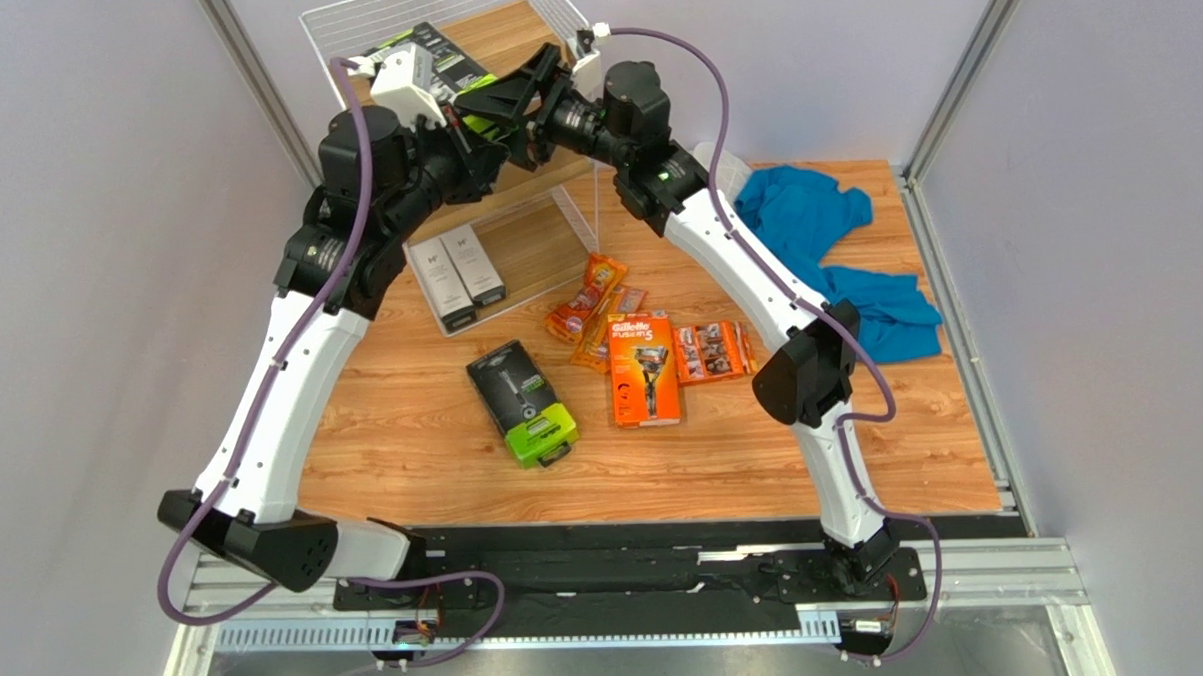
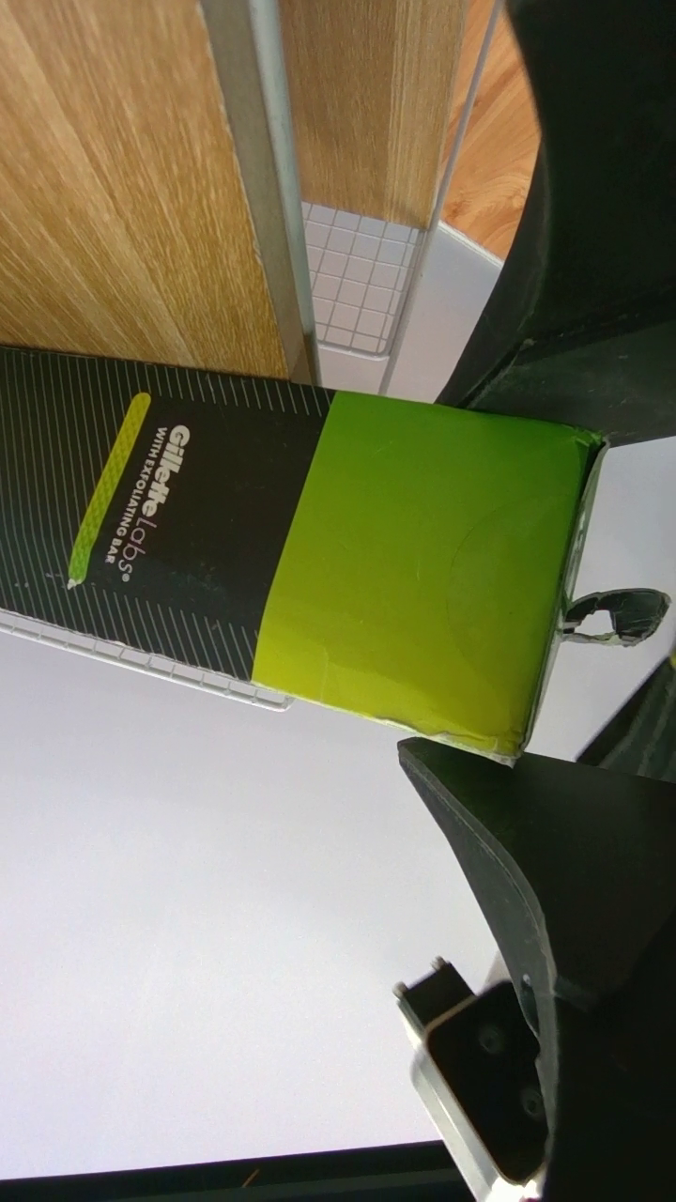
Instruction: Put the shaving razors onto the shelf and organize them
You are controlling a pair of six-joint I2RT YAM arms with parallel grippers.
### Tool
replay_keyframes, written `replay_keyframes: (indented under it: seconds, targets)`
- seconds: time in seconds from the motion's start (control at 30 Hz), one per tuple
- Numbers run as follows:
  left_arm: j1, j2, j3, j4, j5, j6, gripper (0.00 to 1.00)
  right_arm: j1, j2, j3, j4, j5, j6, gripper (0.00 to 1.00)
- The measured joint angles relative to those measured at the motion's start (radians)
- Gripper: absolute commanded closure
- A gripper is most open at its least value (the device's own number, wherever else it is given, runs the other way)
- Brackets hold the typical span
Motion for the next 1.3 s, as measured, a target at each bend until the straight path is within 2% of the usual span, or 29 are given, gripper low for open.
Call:
replay_keyframes:
  seconds: [0.13, 0.27, 0.37, 0.77, 0.87, 0.93, 1.03, 1.17, 1.3]
  targets:
    - [0.016, 0.032, 0.000, 0.002, -0.013, -0.011, 1.00, 0.000, 0.000, 0.000, 0.000, -0.022, 0.000, 0.24]
    - [0.031, 0.040, -0.002, 0.003, -0.019, -0.024, 1.00, 0.000, 0.000, 0.000, 0.000, -0.040, 0.000, 0.12]
    - [0.051, 0.030, -0.020, 0.029, -0.029, -0.037, 1.00, 0.000, -0.011, -0.014, 0.000, -0.048, -0.005, 0.07]
    - [0.135, 0.021, -0.023, 0.050, -0.021, -0.056, 1.00, -0.003, -0.143, -0.151, -0.005, -0.047, -0.055, 0.05]
    - [0.135, 0.020, -0.027, 0.074, 0.019, -0.055, 1.00, -0.004, -0.194, -0.231, -0.006, -0.047, -0.074, 0.04]
    - [0.135, 0.005, -0.056, 0.111, 0.066, -0.054, 1.00, -0.004, -0.255, -0.341, -0.005, -0.044, -0.093, 0.05]
    - [0.135, -0.050, -0.139, 0.147, 0.142, -0.055, 0.92, -0.003, -0.367, -0.537, -0.008, -0.029, -0.130, 0.04]
    - [0.135, -0.141, -0.234, 0.144, 0.220, -0.065, 0.68, 0.003, -0.481, -0.714, -0.035, -0.007, -0.183, 0.05]
    - [0.135, -0.258, -0.343, 0.116, 0.258, -0.088, 0.53, 0.024, -0.581, -0.848, -0.084, 0.031, -0.257, 0.04]
